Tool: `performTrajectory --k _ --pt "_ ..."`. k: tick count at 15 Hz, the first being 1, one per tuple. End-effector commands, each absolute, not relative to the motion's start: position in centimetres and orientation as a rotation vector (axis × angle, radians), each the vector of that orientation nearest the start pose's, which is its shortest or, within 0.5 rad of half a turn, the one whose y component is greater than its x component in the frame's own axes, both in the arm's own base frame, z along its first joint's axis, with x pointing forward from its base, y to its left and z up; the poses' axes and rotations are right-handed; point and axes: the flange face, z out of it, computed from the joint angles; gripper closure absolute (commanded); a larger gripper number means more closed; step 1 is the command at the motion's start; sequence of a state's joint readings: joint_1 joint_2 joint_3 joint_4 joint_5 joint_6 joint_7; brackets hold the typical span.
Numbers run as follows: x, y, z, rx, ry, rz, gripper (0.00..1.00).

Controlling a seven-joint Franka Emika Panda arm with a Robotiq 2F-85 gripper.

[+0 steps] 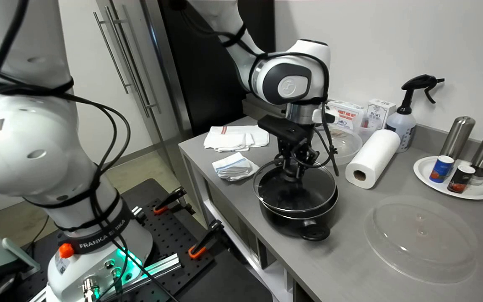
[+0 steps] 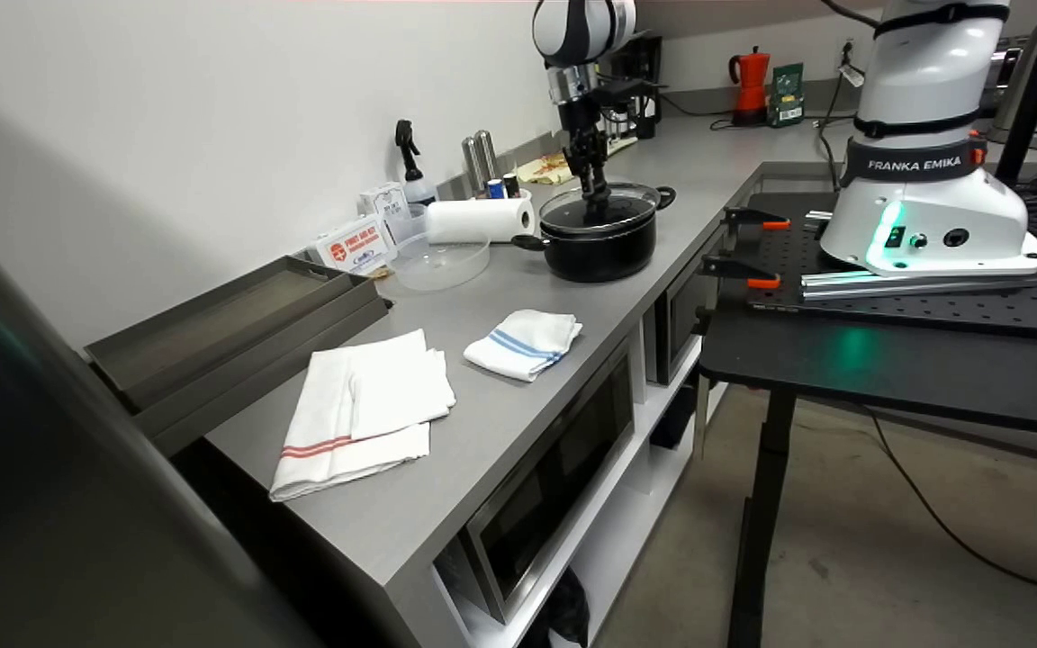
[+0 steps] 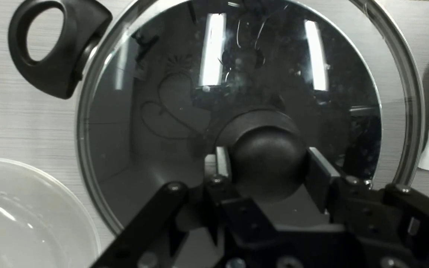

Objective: Put the glass lid on the black pot

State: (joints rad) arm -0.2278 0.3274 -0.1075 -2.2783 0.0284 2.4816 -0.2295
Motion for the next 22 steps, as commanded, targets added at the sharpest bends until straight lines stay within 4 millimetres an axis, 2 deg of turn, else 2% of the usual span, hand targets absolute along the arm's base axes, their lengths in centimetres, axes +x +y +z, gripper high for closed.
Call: performTrajectory --k 1,7,15,22 --pt "50.7 -17.4 20.8 -3.143 0.207 0.187 0.74" --pt "51.5 -18.1 20.2 -3.141 0.222 0.194 0.74" --pt "51.4 -19.2 19.1 -3.133 0.248 0.218 0.74" --pt "50.9 -19.0 18.6 -3.131 0.239 0.224 0.74"
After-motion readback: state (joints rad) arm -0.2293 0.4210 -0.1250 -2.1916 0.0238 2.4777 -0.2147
